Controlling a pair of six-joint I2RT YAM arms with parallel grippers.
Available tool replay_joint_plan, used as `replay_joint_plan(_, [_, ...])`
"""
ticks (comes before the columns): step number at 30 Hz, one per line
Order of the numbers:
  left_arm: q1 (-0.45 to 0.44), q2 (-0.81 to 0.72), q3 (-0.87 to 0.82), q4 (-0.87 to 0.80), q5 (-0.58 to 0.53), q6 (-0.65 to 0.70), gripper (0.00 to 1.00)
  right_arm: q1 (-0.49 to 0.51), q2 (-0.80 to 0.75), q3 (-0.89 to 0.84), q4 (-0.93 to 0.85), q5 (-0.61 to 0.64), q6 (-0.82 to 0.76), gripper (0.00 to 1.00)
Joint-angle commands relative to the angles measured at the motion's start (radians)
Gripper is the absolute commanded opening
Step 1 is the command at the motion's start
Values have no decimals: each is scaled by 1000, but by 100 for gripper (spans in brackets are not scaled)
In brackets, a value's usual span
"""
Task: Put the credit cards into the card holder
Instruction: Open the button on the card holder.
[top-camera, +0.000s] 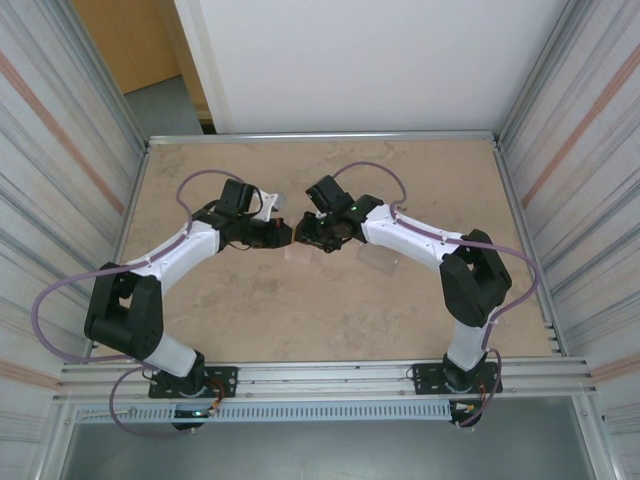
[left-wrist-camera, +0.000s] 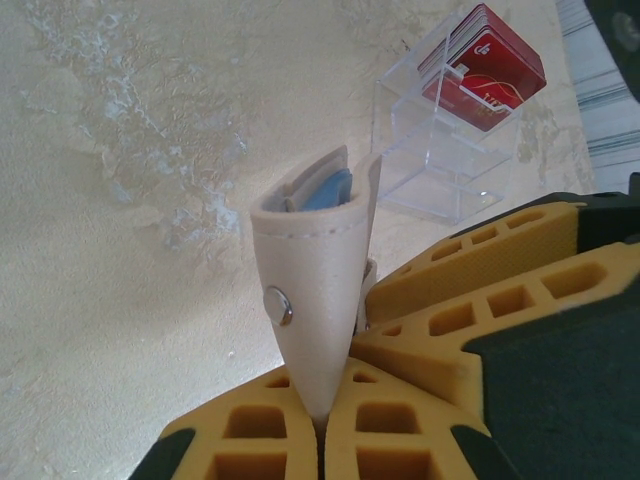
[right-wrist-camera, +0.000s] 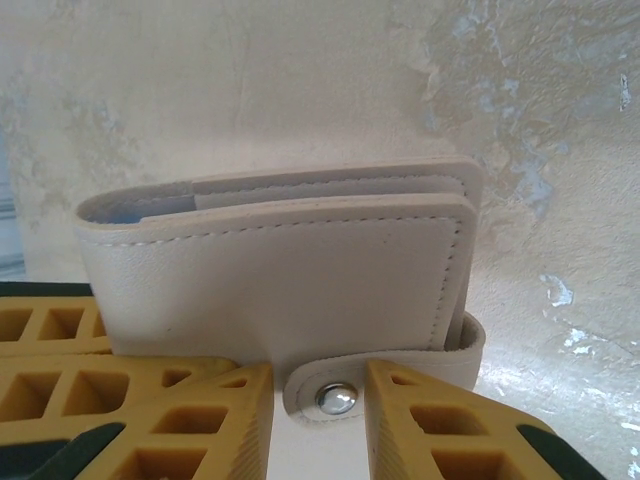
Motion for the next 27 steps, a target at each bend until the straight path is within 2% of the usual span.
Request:
replay_joint_plan(1, [-6,0,25,35,50,-16,0,1,29,4,-4,-2,14,28])
replay_joint_plan(14, [-6,0,27,33,51,-20,0,-13,23,-38,-10,18,4,20])
replay_joint_plan(27, [-8,12,28,34,47,-22,0,-23,-30,-78,-23,42,-4,0])
